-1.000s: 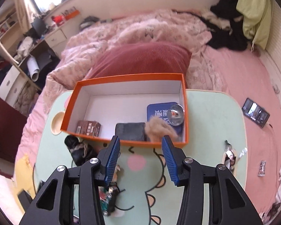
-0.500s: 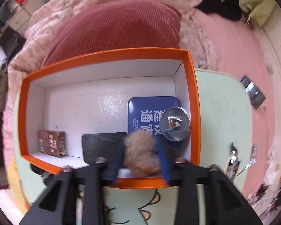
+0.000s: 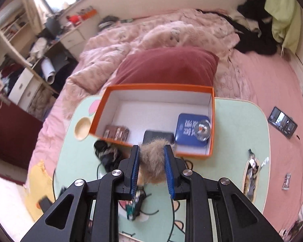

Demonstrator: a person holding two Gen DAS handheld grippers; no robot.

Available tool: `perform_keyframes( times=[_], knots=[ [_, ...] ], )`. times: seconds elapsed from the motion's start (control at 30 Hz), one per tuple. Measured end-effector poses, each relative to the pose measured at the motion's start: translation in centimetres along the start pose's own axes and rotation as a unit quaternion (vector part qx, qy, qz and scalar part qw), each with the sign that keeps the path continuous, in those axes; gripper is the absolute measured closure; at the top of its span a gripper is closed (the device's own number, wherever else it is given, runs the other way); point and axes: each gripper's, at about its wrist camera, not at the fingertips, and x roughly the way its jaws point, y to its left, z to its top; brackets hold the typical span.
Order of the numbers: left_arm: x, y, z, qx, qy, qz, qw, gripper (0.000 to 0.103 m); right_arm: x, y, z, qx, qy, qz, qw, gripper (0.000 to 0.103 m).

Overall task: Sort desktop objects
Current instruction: 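Lower the brown fur ball onto the table beside the car, open right gripper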

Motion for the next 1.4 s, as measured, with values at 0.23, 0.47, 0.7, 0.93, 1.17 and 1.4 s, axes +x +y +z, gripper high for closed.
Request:
perform_keyframes(
  times=[0.23,0.47,0.7,0.93,1.17,1.4],
  knots=[
    [0.0,0.0,0.0,0.000,0.000,0.000,1.0000,0.000,5.6,-1.4,-4.8,0.000,0.040,-0.004,0.999,0.077],
    [0.0,0.0,-0.1,0.000,0.000,0.000,1.0000,0.000,2.3,-2.5,-6.8,0.016,-0.077,0.007,0.997,0.030],
    [0.0,0.0,-0.1,0.000,0.000,0.000,1.0000,0.000,2.6,-1.4,-14.0,-0.061,-0.092,-0.055,0.992,0.024],
    [-0.1,0.1,-0.1,0.001,0.000,0.001,1.0000,0.000,6.9,-1.4,-17.1,-0.096,-0.098,-0.116,0.984,0.000],
    [0.0,0.1,-0.2,0.001,0.002,-0.001,1.0000,0.000,8.3,-3.2,-17.5,-0.099,-0.116,-0.084,0.985,0.000],
    [0.0,0.2,-0.2,0.004,0.005,-0.003,1.0000,0.000,8.5,-3.6,-17.5,-0.100,-0.117,-0.083,0.985,0.000]
  ],
)
